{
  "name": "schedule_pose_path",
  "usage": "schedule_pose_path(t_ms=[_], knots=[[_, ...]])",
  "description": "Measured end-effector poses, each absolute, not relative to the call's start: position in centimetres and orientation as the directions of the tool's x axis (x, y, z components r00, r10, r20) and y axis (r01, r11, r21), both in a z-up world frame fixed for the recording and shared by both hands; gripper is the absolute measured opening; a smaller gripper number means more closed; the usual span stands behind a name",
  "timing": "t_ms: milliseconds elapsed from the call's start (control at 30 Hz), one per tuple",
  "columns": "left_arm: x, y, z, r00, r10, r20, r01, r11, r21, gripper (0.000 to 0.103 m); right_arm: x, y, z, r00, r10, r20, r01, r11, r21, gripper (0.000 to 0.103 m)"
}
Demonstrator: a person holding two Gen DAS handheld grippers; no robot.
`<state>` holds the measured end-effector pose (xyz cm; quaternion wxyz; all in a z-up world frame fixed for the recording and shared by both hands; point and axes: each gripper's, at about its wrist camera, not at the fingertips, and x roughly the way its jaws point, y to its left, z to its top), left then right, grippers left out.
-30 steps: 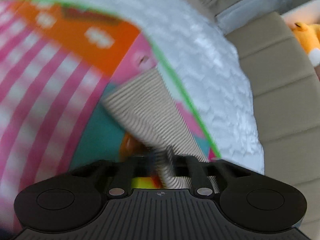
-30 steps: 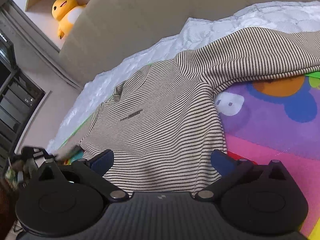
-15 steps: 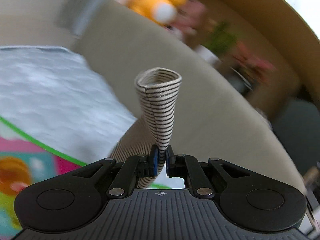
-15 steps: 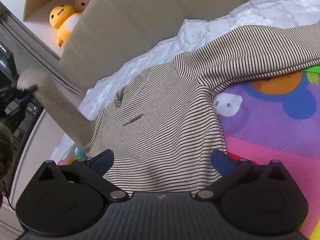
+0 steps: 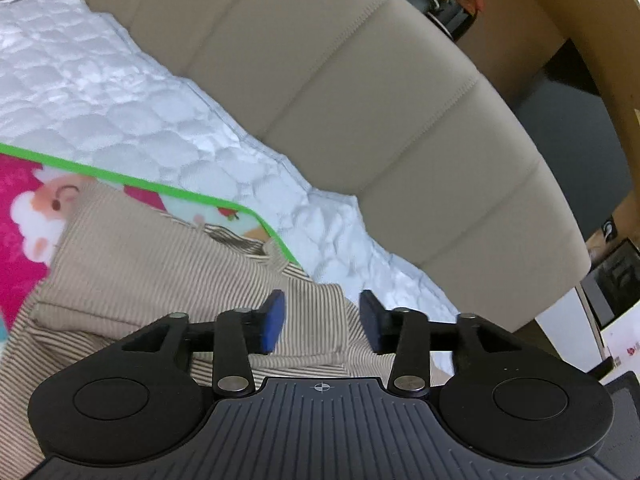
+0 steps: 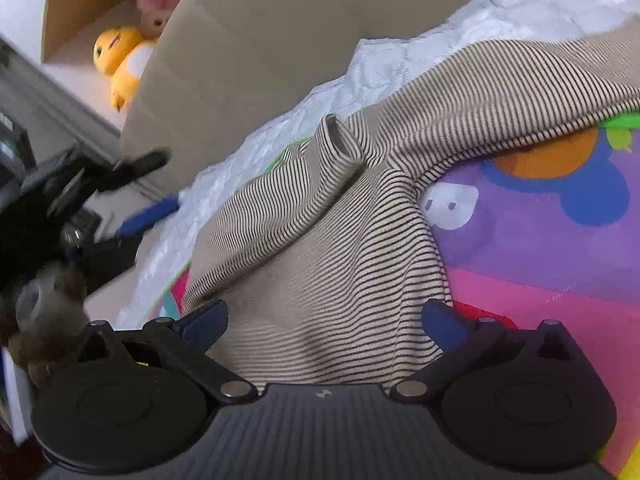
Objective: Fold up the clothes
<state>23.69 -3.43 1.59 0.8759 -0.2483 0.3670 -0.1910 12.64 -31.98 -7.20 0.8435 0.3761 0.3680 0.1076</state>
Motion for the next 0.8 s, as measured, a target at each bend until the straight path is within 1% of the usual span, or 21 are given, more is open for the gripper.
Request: schedule_pose_path(t_ms=[100,133,167,267,333,400,433,500,533,567,600,633,733,800], knots=[[22.6,-1.2,2.4,0.69,-0.46,-0.56,0.156,0.849,-0.505,0.066,12.7,-32.5,-7.5,0.709,0.472,-0.523,0.11,0.659,0.744,0.103],[22.0,-0.1,2.5,0.701,-0.425,-0.573,0.151,0.874,-0.462,0.074,12.7,-32.5,-7.5,0.706,0.475,-0.525,0.108,0.661,0.743,0.103],[21.4,0.9,2.6,0.711,-0.384,-0.589,0.145,0.9,-0.412,0.079,12.8,-32.3,-7.4,0.699,0.476,-0.534,0.1,0.674,0.732,0.103],[20.5,4.9,3.0,0.723,-0.279,-0.632,0.102,0.948,-0.302,0.081,13.0,-30.9,-7.0,0.677,0.453,-0.58,0.06,0.751,0.658,0.103],[20.1,8.2,3.1,0.733,-0.198,-0.65,0.04,0.968,-0.25,0.082,12.9,-30.5,-6.4,0.682,0.418,-0.6,0.054,0.789,0.612,0.103],[19.9,11.2,3.5,0.745,-0.134,-0.654,-0.033,0.971,-0.237,0.085,12.4,-31.2,-5.4,0.719,0.352,-0.599,0.087,0.809,0.581,0.103],[19.9,12.2,3.6,0.752,-0.12,-0.649,-0.064,0.965,-0.253,0.088,12.1,-31.6,-4.9,0.736,0.318,-0.597,0.104,0.818,0.565,0.101],[20.0,14.0,3.8,0.765,-0.097,-0.636,-0.121,0.949,-0.29,0.092,11.6,-32.7,-4.1,0.764,0.237,-0.6,0.149,0.84,0.522,0.09],[20.1,14.9,3.9,0.772,-0.086,-0.63,-0.148,0.939,-0.309,0.095,11.6,-33.9,-3.8,0.77,0.178,-0.612,0.186,0.856,0.483,0.078],[20.2,15.2,3.8,0.778,-0.083,-0.623,-0.166,0.929,-0.331,0.095,11.5,-35.0,-3.6,0.774,0.118,-0.622,0.223,0.869,0.442,0.062],[20.3,15.1,3.5,0.785,-0.086,-0.613,-0.178,0.917,-0.356,0.095,11.5,-36.2,-3.3,0.776,0.058,-0.629,0.26,0.878,0.401,0.053],[20.5,14.7,3.1,0.791,-0.091,-0.605,-0.189,0.904,-0.383,0.095,11.4,-37.4,-3.2,0.771,0.003,-0.637,0.297,0.883,0.363,0.039],[20.6,13.5,0.9,0.805,-0.123,-0.581,-0.227,0.84,-0.493,0.097,11.4,-41.6,-3.3,0.739,-0.181,-0.648,0.415,0.881,0.227,0.039],[20.5,12.3,-1.2,0.813,-0.175,-0.556,-0.22,0.791,-0.571,0.097,11.4,-44.2,-3.5,0.729,-0.25,-0.637,0.456,0.871,0.181,0.039]])
